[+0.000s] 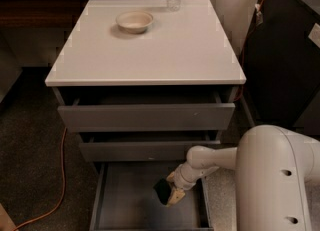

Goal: Place sponge into bottom drawer

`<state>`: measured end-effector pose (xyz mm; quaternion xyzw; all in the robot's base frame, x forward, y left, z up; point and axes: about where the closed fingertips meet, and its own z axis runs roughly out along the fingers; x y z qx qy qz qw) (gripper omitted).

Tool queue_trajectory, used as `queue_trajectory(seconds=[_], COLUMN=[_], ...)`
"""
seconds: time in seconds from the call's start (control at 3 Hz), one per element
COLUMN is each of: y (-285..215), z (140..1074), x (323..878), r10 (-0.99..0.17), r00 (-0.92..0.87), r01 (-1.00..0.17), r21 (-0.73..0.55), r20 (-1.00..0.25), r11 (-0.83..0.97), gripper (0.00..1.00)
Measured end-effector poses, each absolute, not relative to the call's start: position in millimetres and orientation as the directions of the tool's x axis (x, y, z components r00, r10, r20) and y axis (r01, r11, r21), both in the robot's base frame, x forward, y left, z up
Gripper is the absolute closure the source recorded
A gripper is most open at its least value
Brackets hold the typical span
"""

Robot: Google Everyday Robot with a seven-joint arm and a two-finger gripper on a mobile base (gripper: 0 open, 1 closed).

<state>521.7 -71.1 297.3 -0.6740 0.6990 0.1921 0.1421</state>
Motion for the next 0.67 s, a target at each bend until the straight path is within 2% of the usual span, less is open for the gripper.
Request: queue_trajectory(seconds=[0.67], y=[-43.4], z=[240.8], x=[520.8], r10=[-0.895], r00=[0.018], r01=[-1.000], r21=[0.007], r20=[-0.446], r11=[-0.024], gripper=[0.97])
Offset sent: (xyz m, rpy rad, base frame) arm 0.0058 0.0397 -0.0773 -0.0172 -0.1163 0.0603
